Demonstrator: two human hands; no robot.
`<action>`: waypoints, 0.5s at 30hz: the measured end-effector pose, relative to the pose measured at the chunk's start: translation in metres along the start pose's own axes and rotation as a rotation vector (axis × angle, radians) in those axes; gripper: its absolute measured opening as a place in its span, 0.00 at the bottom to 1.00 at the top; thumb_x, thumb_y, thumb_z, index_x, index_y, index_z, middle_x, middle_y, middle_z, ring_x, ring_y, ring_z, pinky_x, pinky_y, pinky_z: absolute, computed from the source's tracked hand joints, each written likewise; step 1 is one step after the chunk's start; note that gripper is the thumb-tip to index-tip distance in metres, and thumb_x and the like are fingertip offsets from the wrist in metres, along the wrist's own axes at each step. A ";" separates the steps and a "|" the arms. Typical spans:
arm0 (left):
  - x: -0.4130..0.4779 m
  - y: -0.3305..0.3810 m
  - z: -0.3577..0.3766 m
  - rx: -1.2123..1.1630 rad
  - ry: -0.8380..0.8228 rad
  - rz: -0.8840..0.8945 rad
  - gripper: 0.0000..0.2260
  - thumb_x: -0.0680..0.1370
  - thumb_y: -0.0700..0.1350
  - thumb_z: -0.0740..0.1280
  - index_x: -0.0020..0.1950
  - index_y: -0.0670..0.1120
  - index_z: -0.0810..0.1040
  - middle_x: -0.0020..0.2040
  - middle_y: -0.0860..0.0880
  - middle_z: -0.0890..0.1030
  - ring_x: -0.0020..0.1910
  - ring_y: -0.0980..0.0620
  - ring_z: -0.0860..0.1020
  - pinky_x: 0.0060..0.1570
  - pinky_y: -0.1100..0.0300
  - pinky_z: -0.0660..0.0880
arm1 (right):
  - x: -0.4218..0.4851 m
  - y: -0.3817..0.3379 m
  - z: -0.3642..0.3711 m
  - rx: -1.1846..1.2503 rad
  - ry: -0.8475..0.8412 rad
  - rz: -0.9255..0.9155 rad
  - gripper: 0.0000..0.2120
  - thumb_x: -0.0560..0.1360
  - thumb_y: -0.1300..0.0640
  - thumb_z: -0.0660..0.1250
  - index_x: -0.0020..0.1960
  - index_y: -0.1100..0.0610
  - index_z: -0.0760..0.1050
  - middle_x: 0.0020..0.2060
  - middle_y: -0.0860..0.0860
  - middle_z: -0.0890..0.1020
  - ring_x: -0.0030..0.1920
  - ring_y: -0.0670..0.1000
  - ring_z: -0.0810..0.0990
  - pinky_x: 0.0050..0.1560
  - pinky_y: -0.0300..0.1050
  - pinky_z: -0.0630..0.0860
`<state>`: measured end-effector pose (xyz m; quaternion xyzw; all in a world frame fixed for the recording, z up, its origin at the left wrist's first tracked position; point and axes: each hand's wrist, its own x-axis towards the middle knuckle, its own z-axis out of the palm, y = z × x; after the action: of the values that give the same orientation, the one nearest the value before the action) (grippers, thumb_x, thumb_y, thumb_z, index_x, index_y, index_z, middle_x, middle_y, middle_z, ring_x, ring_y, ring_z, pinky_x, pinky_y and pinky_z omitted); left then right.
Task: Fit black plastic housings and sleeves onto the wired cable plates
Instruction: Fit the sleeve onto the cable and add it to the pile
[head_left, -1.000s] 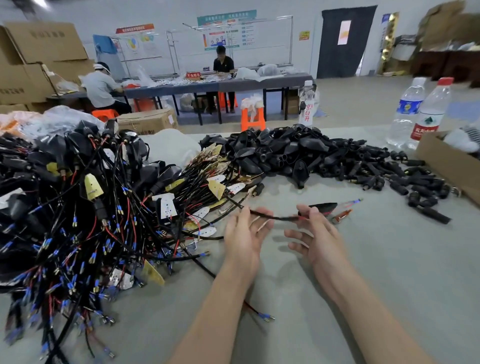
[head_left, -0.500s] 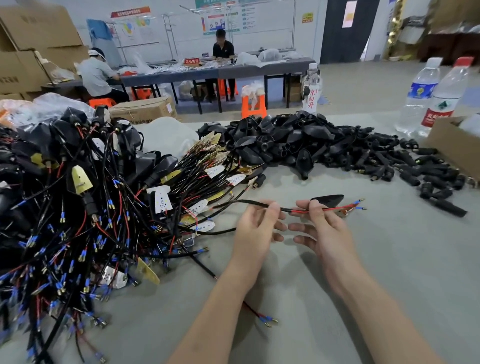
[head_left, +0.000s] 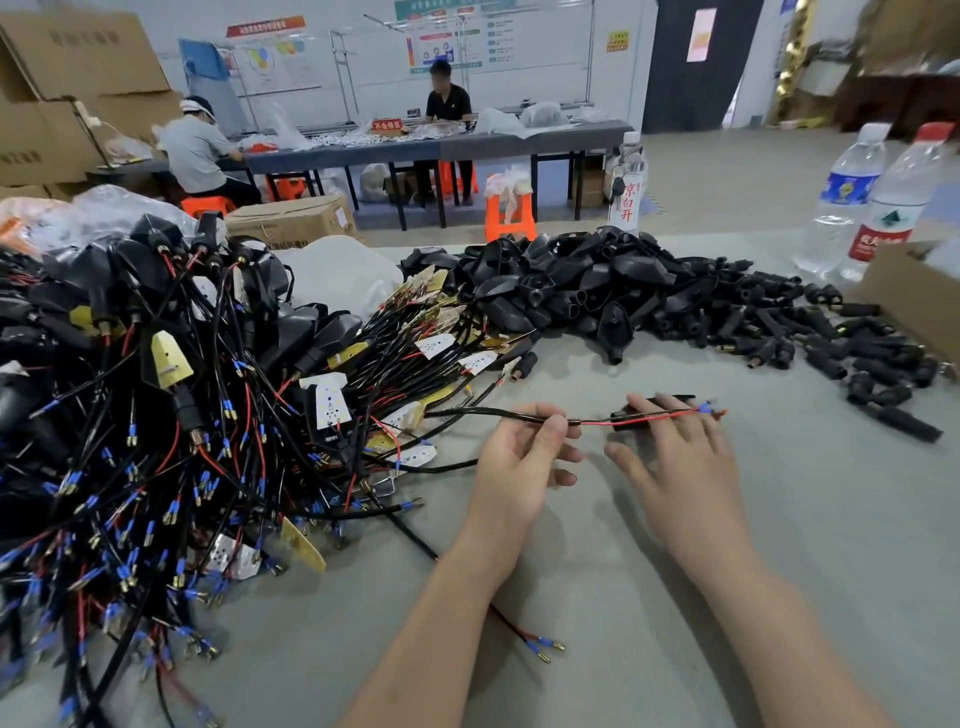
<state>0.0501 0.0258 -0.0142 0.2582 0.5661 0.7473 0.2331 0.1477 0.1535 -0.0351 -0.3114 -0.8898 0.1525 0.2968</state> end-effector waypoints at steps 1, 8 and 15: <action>0.000 0.000 0.000 0.009 -0.008 0.004 0.03 0.83 0.39 0.63 0.54 0.44 0.76 0.44 0.48 0.83 0.39 0.54 0.80 0.38 0.59 0.78 | 0.000 0.005 0.001 -0.093 -0.029 0.030 0.25 0.78 0.48 0.66 0.73 0.53 0.69 0.72 0.58 0.70 0.74 0.61 0.63 0.73 0.57 0.59; -0.001 -0.002 0.002 0.056 -0.034 0.019 0.05 0.82 0.38 0.63 0.52 0.45 0.76 0.45 0.47 0.81 0.38 0.55 0.79 0.36 0.61 0.77 | -0.001 0.015 -0.003 -0.141 -0.165 0.128 0.17 0.80 0.52 0.61 0.67 0.52 0.72 0.64 0.53 0.77 0.63 0.59 0.74 0.65 0.54 0.65; 0.005 -0.005 -0.006 0.056 0.161 0.076 0.04 0.83 0.39 0.63 0.52 0.45 0.77 0.43 0.51 0.83 0.36 0.56 0.79 0.34 0.63 0.76 | -0.002 0.006 -0.010 -0.002 -0.095 0.152 0.08 0.78 0.59 0.64 0.57 0.53 0.77 0.52 0.54 0.80 0.52 0.60 0.75 0.56 0.55 0.71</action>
<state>0.0429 0.0262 -0.0200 0.2250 0.5933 0.7580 0.1509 0.1581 0.1578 -0.0313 -0.3708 -0.8767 0.1886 0.2415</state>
